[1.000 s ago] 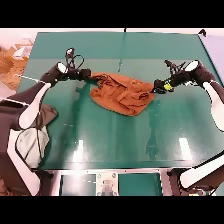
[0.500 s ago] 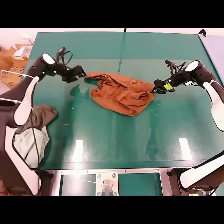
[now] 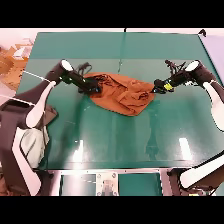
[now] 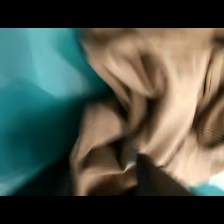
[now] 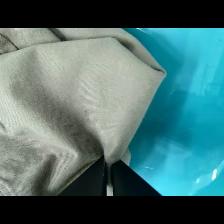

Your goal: Fold the shirts.

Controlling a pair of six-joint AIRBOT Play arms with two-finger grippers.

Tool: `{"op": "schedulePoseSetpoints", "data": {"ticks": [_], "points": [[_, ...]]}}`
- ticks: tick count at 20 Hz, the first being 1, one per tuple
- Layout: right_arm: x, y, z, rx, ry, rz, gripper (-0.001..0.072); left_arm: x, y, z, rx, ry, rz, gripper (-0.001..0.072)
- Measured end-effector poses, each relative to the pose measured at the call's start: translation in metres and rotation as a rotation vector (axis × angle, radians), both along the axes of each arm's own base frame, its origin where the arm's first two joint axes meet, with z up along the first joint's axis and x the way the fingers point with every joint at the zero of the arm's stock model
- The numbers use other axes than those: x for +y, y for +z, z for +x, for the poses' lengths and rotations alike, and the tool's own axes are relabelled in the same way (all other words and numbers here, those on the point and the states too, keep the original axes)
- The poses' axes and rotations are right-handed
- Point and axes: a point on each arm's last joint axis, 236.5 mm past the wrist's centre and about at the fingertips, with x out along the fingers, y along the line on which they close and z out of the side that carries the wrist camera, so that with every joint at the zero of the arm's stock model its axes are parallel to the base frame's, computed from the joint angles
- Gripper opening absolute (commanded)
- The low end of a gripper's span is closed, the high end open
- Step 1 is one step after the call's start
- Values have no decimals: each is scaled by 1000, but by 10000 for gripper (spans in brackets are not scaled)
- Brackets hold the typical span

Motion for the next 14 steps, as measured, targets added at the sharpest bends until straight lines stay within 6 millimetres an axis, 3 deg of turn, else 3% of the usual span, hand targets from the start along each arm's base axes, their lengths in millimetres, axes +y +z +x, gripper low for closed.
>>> {"op": "schedulePoseSetpoints", "data": {"ticks": [4, 6, 7, 10, 11, 14], "points": [[5, 4, -6, 25, 4, 23, 18, -10, -3, -31, 52, -100, 23, 21], [4, 15, -10, 30, -6, 30, 19, -1, 5, -41, 44, -154, 76, 21], [4, 23, -11, 21, -9, 31, 19, 3, 19, -44, 28, -172, 90, 21], [-1, 67, -14, -49, -23, 24, 18, 9, 82, -46, -87, -197, 100, 22], [-4, 90, -15, -92, -31, 20, 18, 9, 113, -46, -152, -191, 89, 22], [-9, 182, -22, -292, -72, 33, 19, 14, 218, -52, -387, -150, 58, 22]]}}
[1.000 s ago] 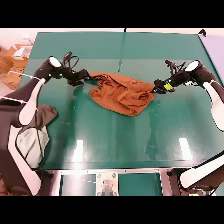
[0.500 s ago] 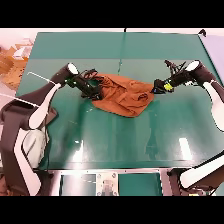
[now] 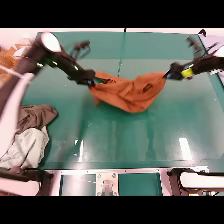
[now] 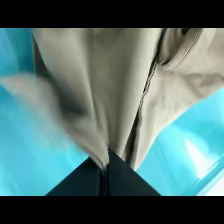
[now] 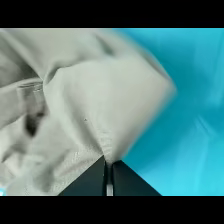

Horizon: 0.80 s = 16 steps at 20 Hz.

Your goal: Fold the shirts.

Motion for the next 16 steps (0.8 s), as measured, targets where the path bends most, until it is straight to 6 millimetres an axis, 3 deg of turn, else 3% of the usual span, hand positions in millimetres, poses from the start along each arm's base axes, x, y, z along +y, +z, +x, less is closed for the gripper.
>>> {"op": "schedulePoseSetpoints", "data": {"ticks": [3, 6, 8, 9, 11, 13, 15, 16], "points": [[-2, 110, -25, -253, -34, 3, 20, 7, 140, -19, -345, 51, -123, 22], [-1, 222, -70, -544, -83, -25, 20, 24, 286, -63, -718, 109, -277, 22], [3, 287, -107, -737, -124, -45, 21, 43, 363, -104, -935, 147, -362, 23], [5, 313, -125, -821, -142, -57, 21, 52, 388, -122, -1012, 166, -387, 23], [10, 347, -158, -939, -168, -76, 20, 71, 415, -141, -1109, 211, -387, 23], [14, 353, -173, -958, -180, -69, 20, 85, 412, -138, -1123, 255, -331, 24], [11, 328, -166, -889, -193, -51, 21, 93, 384, -118, -1068, 287, -242, 23], [8, 305, -155, -826, -201, -31, 21, 93, 359, -102, -1010, 295, -192, 24]]}}
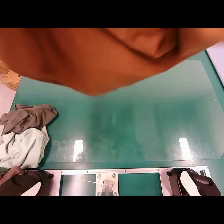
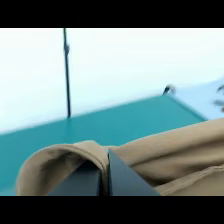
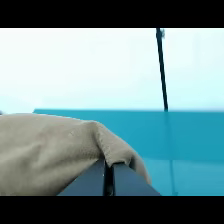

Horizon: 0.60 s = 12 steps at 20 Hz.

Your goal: Fold the shirts.

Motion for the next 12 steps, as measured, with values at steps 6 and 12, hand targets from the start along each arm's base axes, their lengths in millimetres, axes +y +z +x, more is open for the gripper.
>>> {"op": "schedulePoseSetpoints", "data": {"ticks": [6, 12], "points": [[-12, -230, 63, 456, -9, 219, 20, -18, -228, 85, 481, 27, 154, 24], [-7, -405, 85, 751, -27, 351, 21, -53, -440, 92, 833, -77, 142, 24]]}}
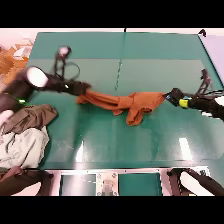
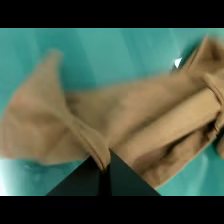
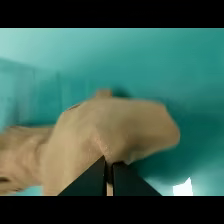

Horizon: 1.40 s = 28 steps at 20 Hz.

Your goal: Fold the shirts.

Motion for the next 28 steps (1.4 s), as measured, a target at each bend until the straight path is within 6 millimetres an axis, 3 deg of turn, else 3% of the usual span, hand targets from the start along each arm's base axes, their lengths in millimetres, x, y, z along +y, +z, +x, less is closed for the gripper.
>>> {"op": "schedulePoseSetpoints", "data": {"ticks": [2, 3, 4, 6, 8, 10, 11, 13, 17, 19, 21, 22, 23, 24, 26, 28], "points": [[-2, -28, 8, 54, 4, 12, 22, -6, -44, -2, 83, 1, -16, 24], [-4, -35, 14, 65, 8, 12, 91, -9, -61, -5, 119, 2, -20, 24], [-8, -35, 21, 65, 13, 5, 206, -11, -76, -6, 151, 5, -28, 24], [-27, -23, 35, 45, 25, -35, 367, -13, -93, -9, 187, 11, -37, 24], [-54, 0, 41, 48, 16, -72, 374, -15, -102, -10, 204, 14, -44, 24], [-73, 16, 29, 89, 5, -91, 375, -16, -107, -12, 219, 13, -46, 24], [-72, 19, 17, 118, 12, -92, 391, -16, -108, -12, 224, 12, -47, 24], [-46, 10, -14, 189, 61, -69, 517, -17, -111, -14, 234, 10, -49, 24], [50, -41, -76, 296, 213, 10, 518, -17, -112, -16, 242, 7, -50, 24], [93, -65, -92, 314, 251, 44, 517, -17, -112, -17, 245, 5, -49, 25], [120, -85, -94, 325, 254, 57, 480, -18, -112, -17, 246, 5, -50, 25], [130, -93, -94, 333, 254, 62, 322, -18, -113, -18, 248, 4, -50, 24], [139, -100, -92, 345, 258, 62, 101, -18, -113, -18, 249, 3, -50, 25], [144, -106, -90, 351, 259, 60, 22, -18, -113, -18, 251, 1, -49, 24], [150, -107, -82, 344, 273, 53, 21, -15, -112, -18, 253, -3, -41, 24], [144, -90, -66, 307, 289, 46, 20, -7, -105, -13, 252, -10, -28, 23]]}}
